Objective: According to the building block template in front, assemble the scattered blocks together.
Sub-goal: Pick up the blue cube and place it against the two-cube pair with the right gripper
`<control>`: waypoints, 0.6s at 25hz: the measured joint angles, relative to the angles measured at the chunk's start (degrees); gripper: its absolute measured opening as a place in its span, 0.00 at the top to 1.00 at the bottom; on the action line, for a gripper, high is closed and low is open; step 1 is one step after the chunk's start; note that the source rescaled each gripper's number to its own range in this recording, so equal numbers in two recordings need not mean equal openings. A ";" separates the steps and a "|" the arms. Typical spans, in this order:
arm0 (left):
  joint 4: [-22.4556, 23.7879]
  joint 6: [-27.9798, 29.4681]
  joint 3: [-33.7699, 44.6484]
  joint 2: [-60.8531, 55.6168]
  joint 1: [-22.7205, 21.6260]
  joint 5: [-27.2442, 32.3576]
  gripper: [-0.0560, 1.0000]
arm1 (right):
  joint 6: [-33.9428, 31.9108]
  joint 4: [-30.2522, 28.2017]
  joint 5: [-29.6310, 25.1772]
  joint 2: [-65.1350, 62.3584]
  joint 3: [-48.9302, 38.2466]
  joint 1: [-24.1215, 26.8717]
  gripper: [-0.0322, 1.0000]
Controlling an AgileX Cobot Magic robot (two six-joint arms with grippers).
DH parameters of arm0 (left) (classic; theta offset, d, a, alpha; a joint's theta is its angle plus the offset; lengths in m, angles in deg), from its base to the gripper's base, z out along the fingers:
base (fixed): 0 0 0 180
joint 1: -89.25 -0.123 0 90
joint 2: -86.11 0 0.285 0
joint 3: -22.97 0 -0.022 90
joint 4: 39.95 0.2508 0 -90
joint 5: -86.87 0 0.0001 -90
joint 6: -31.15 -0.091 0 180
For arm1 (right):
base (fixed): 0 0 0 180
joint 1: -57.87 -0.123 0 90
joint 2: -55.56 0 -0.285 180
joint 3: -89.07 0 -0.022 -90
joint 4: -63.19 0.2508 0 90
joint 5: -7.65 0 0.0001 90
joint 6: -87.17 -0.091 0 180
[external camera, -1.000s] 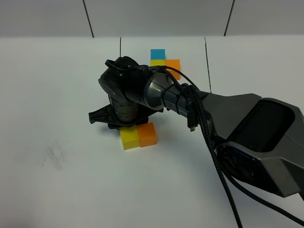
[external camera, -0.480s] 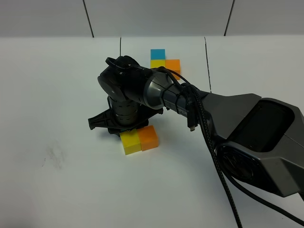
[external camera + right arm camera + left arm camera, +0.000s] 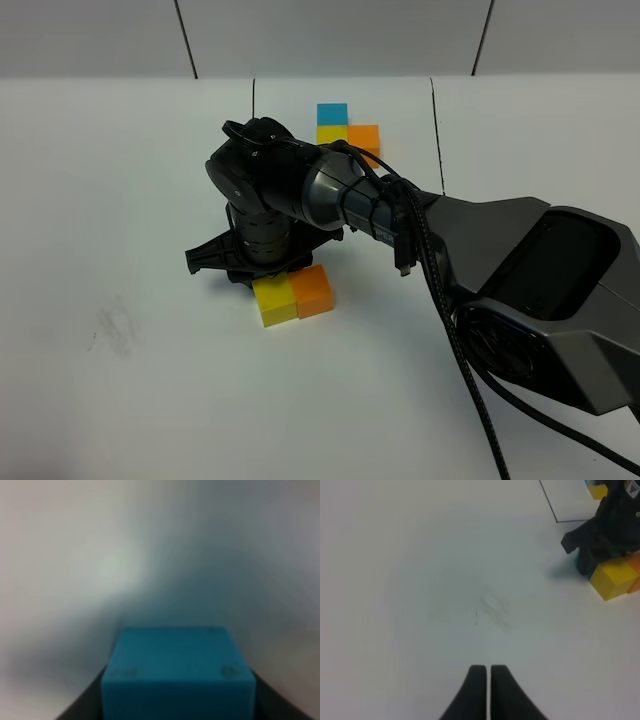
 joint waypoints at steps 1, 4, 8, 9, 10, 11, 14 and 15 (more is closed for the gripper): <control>0.00 0.00 0.00 0.00 0.00 0.00 0.95 | 0.48 0.00 0.05 0.00 0.00 0.00 0.47; 0.00 0.00 0.00 0.00 0.00 0.00 0.95 | 1.20 0.00 0.18 0.00 0.00 0.00 0.47; 0.00 0.00 0.00 0.00 0.00 0.00 0.95 | 1.75 0.07 0.29 0.00 0.00 -0.04 0.47; 0.00 0.00 0.00 0.00 0.00 0.00 0.95 | 2.14 0.13 0.35 0.00 0.00 -0.04 0.47; 0.00 0.00 0.00 0.00 0.00 0.00 0.95 | 2.57 0.13 0.42 0.00 0.00 -0.04 0.47; 0.00 0.00 0.00 0.00 0.00 0.00 0.95 | 2.88 0.19 0.42 0.00 0.00 -0.04 0.47; 0.00 0.00 0.00 0.00 0.00 0.00 0.95 | 3.69 0.23 0.46 0.00 0.00 -0.04 0.47; 0.00 0.00 0.00 0.00 0.00 0.00 0.95 | 3.80 0.25 0.46 0.00 0.00 -0.04 0.47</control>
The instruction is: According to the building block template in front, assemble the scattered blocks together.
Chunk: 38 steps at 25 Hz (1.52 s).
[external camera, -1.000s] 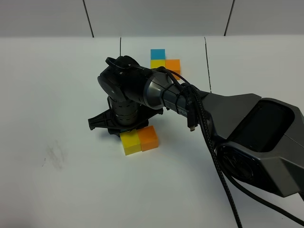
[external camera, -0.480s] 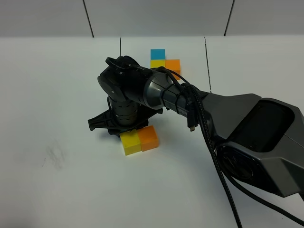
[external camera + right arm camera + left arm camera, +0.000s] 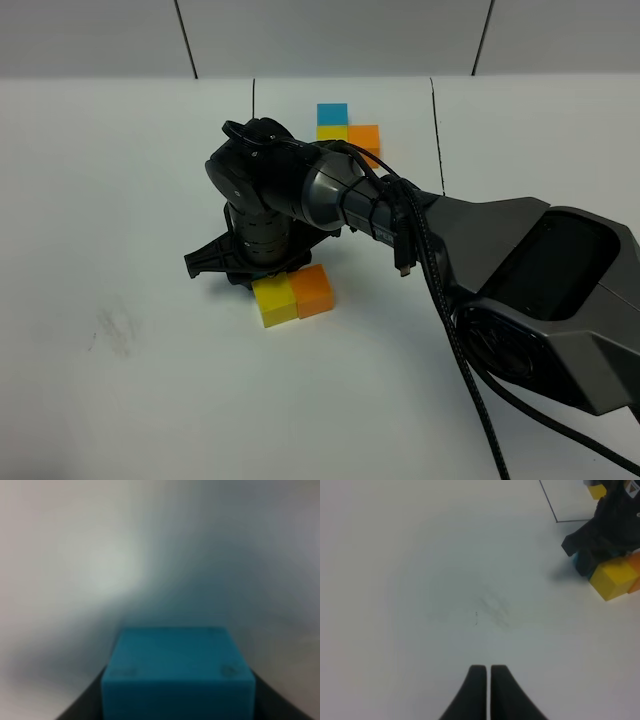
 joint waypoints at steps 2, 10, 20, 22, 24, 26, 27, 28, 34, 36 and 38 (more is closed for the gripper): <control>0.00 0.00 0.00 0.00 0.00 0.00 0.95 | 0.05 0.00 0.00 0.00 0.00 0.00 0.47; 0.00 0.00 0.00 0.00 0.00 0.00 0.95 | 0.47 0.73 0.92 0.00 0.00 -0.14 0.26; 0.00 0.00 0.00 0.00 0.00 0.00 0.95 | 4.44 0.67 1.25 0.00 0.00 -0.18 0.03; 0.00 0.00 0.00 0.00 0.00 0.00 0.95 | 4.55 0.48 1.30 0.05 0.21 -0.18 0.03; 0.00 0.00 0.00 0.00 0.00 0.00 0.95 | 4.74 0.30 1.45 0.30 1.23 -0.18 0.03; 0.00 0.00 0.00 0.00 0.00 0.00 0.95 | 4.85 0.05 1.31 0.81 2.73 -0.18 0.03; 0.00 0.00 0.00 0.00 0.00 0.00 0.95 | 4.95 0.00 1.08 1.02 3.76 -0.18 0.03; 0.00 0.00 0.00 0.00 0.00 0.00 0.95 | 4.99 -0.26 0.81 1.08 4.90 -0.18 0.04; 0.00 0.00 0.00 0.00 0.00 0.00 0.95 | 6.22 -2.39 -0.45 1.08 10.74 -0.18 0.04; 0.00 0.00 0.00 0.00 0.00 0.00 0.95 | 6.22 -2.67 -0.68 1.08 11.50 -0.18 0.04; 0.00 0.00 0.00 0.00 0.00 0.00 0.95 | 6.22 -2.88 -0.83 1.08 11.63 -0.18 0.06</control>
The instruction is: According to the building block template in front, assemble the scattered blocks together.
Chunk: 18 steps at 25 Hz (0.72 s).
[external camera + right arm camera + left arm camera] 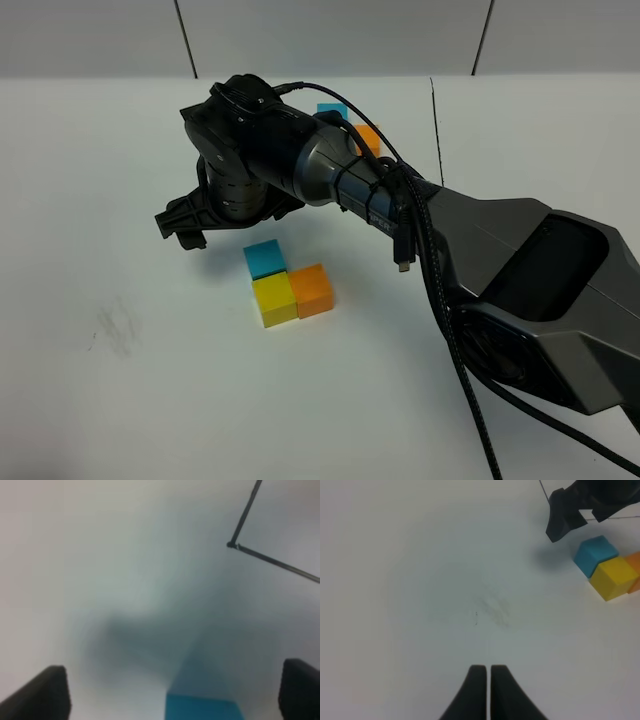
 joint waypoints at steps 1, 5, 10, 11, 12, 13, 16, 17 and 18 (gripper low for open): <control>0.00 0.00 0.00 0.00 0.00 0.00 0.95 | 0.00 -0.12 0.00 0.00 0.04 0.00 0.08; 0.00 0.00 0.00 0.00 0.00 0.00 0.95 | 0.26 -0.26 0.00 0.17 0.30 0.00 0.22; 0.00 0.00 0.00 0.00 0.00 0.00 0.95 | 0.99 -0.57 0.00 0.17 0.34 0.00 0.58; 0.00 0.00 0.00 0.00 0.00 0.00 0.95 | 1.67 -0.57 0.00 0.17 0.34 0.00 0.65; 0.00 0.00 0.00 0.00 0.00 0.00 0.95 | 2.52 -0.64 0.00 0.17 0.34 0.00 0.74; 0.00 0.00 0.00 0.00 0.00 0.00 0.95 | 3.23 -0.87 0.00 0.17 0.34 0.00 0.83; 0.00 0.00 0.00 0.00 0.00 0.00 0.95 | 4.33 -1.52 0.00 0.17 0.34 0.00 0.94; 0.00 0.00 0.00 0.00 0.00 0.00 0.95 | 4.43 -1.65 0.00 0.17 0.34 0.00 0.95; 0.00 0.00 0.00 0.00 0.00 0.00 0.95 | 4.52 -1.69 0.00 0.17 0.34 0.00 0.96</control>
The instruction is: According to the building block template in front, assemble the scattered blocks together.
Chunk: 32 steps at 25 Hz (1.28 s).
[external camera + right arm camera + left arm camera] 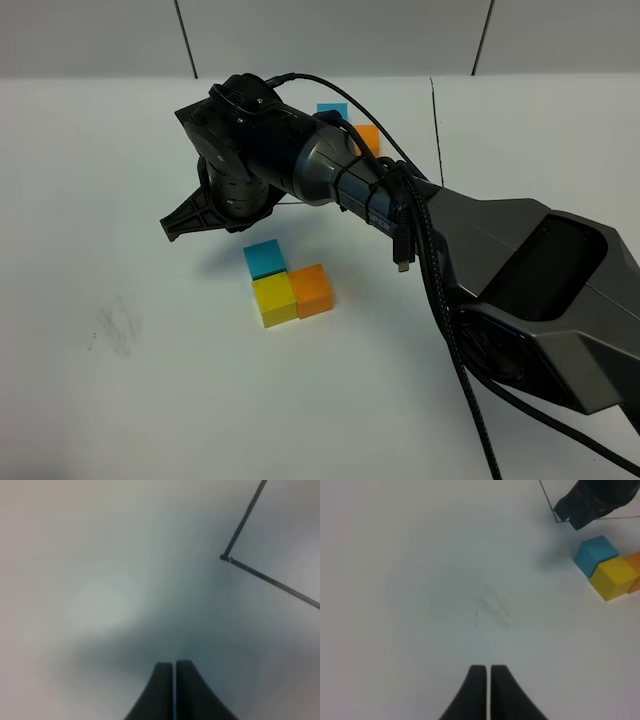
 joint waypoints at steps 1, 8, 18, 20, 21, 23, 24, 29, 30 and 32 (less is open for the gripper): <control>0.00 0.00 0.00 0.00 0.00 0.00 0.95 | 0.00 -0.08 0.00 0.00 0.00 0.00 0.96; 0.00 0.00 0.00 0.00 0.00 0.00 0.95 | 0.19 -2.46 -0.70 -4.05 0.00 0.00 0.97; 0.00 0.00 0.00 0.00 0.00 0.00 0.95 | 9.06 -5.87 -7.64 -9.01 0.00 0.70 0.97; 0.00 0.00 0.00 0.00 0.00 0.00 0.95 | 10.53 -6.11 -7.83 -9.11 0.00 1.29 0.97; 0.00 0.00 0.00 0.00 0.00 0.00 0.95 | 11.06 -6.26 -7.95 -9.18 0.00 1.61 0.97; 0.00 0.00 0.00 0.00 0.00 0.00 0.95 | 12.05 -6.32 -8.00 -9.56 0.00 2.23 0.97; 0.00 0.00 0.00 0.00 0.00 0.00 0.95 | 12.37 -6.32 -8.00 -9.88 0.00 2.51 0.97; 0.00 0.00 0.00 0.00 0.00 0.00 0.95 | 14.25 -6.32 -8.04 -13.03 0.00 4.75 0.97; 0.00 0.00 0.00 0.00 0.00 0.00 0.95 | 14.64 -6.32 -8.04 -13.58 -0.18 5.24 0.97; 0.00 0.00 0.00 0.00 0.00 0.00 0.95 | 15.30 -6.27 -8.04 -14.77 -1.48 6.35 0.97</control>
